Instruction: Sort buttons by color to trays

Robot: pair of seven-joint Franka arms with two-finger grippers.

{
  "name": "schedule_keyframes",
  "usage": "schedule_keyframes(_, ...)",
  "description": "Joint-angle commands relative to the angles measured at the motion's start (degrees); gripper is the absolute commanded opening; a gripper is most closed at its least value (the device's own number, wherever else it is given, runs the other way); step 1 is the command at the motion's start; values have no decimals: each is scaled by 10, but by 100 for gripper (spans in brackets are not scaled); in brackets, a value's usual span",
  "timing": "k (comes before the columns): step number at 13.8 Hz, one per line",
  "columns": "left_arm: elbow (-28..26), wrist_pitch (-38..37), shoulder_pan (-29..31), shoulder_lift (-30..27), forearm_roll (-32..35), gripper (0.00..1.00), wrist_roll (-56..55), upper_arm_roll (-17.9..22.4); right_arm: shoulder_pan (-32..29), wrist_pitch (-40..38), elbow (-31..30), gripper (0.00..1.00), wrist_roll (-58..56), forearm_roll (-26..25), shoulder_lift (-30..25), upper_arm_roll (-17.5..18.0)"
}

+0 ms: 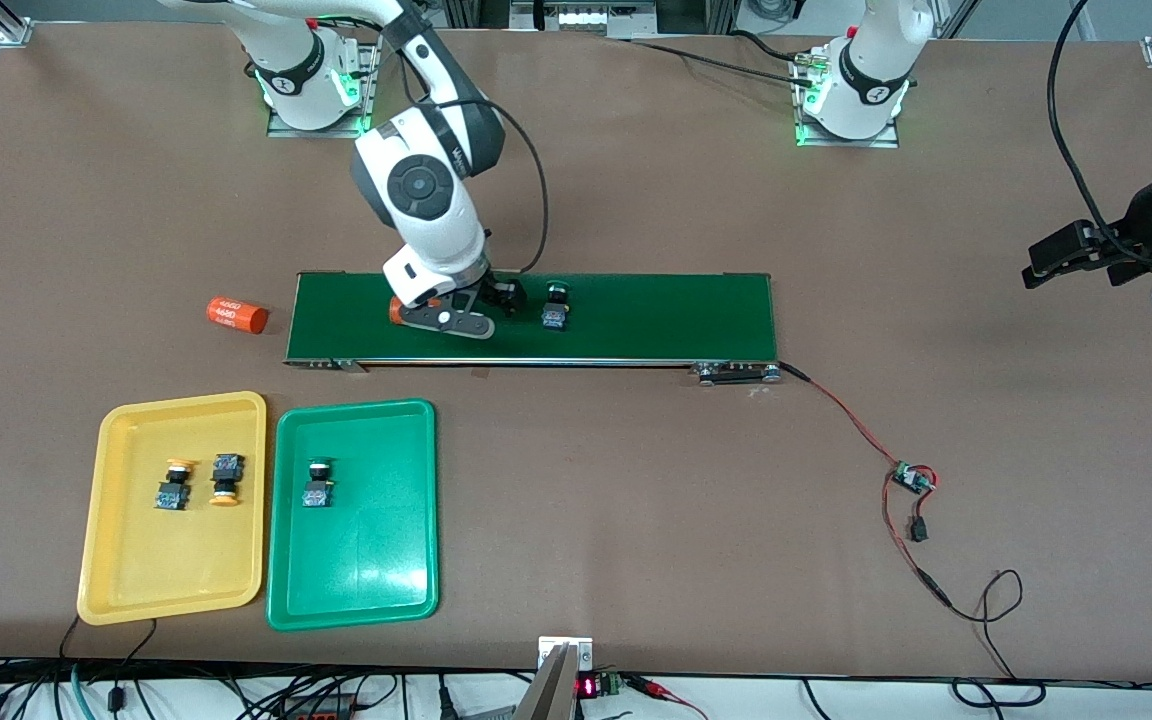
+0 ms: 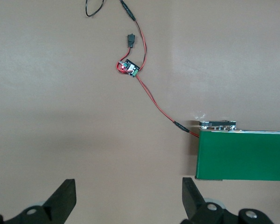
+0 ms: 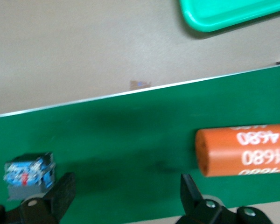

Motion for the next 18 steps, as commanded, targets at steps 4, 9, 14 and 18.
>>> schedule_keyframes(4, -4, -2, 2, -7, 8, 100, 6, 2, 25, 0, 8, 100, -5, -8, 10, -4)
schedule_keyframes(9, -4, -1, 2, -7, 8, 100, 6, -2, 34, 18, 8, 100, -7, -8, 15, -4)
schedule_keyframes(14, -3, 1, 2, -7, 8, 100, 6, -4, 33, 26, 9, 100, -10, -9, 16, -4)
schedule_keyframes(18, -3, 2, 2, -7, 8, 100, 6, -4, 33, 37, 9, 100, -9, -9, 34, -5)
